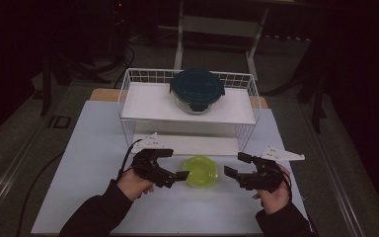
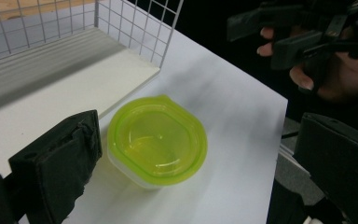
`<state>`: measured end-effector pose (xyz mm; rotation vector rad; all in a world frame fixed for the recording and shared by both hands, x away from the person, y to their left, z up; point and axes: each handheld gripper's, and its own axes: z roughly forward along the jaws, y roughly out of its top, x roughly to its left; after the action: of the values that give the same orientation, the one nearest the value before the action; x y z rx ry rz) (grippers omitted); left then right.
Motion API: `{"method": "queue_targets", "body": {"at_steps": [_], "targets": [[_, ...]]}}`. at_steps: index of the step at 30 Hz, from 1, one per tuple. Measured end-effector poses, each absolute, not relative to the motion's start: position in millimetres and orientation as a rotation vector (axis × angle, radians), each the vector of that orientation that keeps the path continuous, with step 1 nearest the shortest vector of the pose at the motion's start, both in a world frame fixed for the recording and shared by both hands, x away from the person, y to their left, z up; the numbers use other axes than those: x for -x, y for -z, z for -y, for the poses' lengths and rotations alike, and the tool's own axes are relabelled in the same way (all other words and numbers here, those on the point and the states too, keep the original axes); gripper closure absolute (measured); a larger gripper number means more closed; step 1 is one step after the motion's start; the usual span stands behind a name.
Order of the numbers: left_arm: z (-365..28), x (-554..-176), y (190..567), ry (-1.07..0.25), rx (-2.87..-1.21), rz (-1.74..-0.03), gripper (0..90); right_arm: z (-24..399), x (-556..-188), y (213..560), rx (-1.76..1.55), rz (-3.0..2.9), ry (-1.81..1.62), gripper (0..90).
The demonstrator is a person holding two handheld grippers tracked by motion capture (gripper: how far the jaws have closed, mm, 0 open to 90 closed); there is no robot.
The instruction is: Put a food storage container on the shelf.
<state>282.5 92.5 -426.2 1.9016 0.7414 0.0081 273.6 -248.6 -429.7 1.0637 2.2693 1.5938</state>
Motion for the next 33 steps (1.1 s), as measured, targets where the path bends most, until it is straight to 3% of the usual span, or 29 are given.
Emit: {"method": "queue_targets", "body": {"at_steps": [8,22,28,33], "targets": [[-93,-304,441,0.063,-1.888,-0.834,0.4,241,-295,438,-1.157,-2.307,-1.596,14.2],[-87,-331,468,0.208,-1.909,-1.043,0.5,232,-321,461,-1.379,-2.379,-1.496,14.4],[-86,-337,479,0.285,-1.903,-1.142,3.8,231,-330,472,-1.510,-2.411,-1.474,19.5],[-88,-341,488,0.358,-1.866,-1.230,14.6,231,-334,480,-1.637,-2.435,-1.460,27.4]]}}
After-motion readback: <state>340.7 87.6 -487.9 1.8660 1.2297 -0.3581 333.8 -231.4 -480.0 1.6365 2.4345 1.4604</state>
